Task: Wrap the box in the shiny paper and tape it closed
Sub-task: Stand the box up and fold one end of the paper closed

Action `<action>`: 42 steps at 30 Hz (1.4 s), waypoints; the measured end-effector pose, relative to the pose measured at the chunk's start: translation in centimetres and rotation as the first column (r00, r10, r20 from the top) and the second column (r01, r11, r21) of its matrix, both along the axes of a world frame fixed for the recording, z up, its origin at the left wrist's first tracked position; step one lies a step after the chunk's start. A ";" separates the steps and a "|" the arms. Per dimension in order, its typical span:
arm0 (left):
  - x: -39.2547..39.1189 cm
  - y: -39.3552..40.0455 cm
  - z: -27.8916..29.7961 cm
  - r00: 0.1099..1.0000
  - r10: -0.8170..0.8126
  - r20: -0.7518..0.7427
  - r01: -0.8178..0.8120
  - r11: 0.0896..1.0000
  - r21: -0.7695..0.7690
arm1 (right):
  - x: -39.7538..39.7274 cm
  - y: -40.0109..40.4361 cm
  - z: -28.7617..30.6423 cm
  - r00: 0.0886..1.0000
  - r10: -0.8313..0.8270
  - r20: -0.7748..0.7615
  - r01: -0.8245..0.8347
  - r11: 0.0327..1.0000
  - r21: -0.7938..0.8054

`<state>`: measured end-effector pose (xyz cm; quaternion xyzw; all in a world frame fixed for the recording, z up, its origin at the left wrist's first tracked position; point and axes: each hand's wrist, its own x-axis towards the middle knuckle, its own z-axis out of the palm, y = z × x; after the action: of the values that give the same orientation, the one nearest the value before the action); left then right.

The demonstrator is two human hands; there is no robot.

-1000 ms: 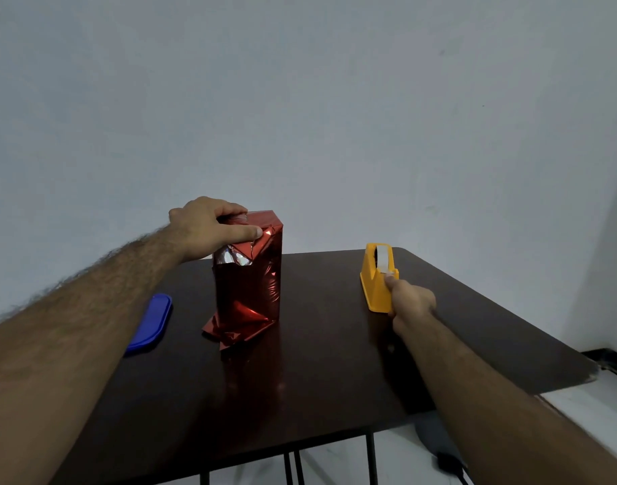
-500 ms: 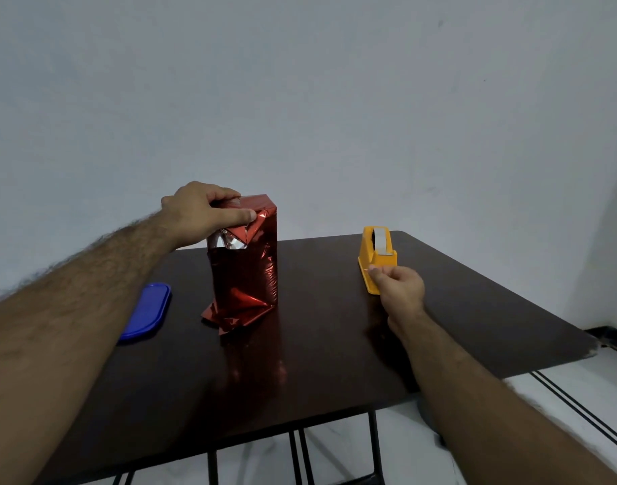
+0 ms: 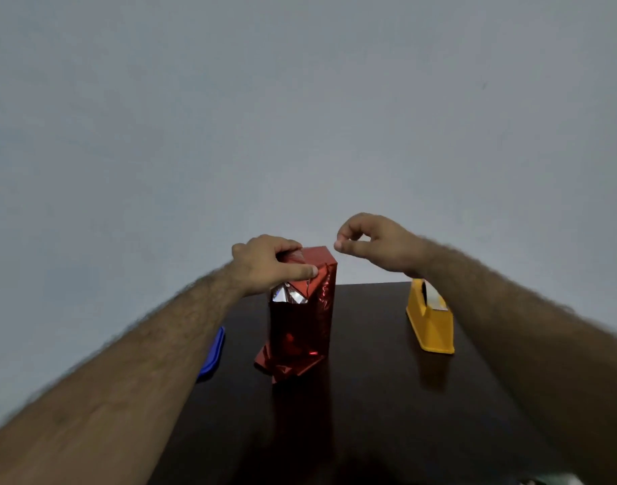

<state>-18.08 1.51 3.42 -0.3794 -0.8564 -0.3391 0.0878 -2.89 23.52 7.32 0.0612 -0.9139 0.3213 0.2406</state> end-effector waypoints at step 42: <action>-0.5 0.2 0.1 0.993 -0.052 -0.104 0.050 0.998 -0.022 | -8.4 -7.2 8.0 0.756 -0.552 0.353 0.144 0.665 0.733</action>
<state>-18.60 1.76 3.51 -0.4194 -0.8438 -0.3125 0.1202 -11.32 16.30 15.29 -0.1365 -0.9875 -0.0781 -0.0104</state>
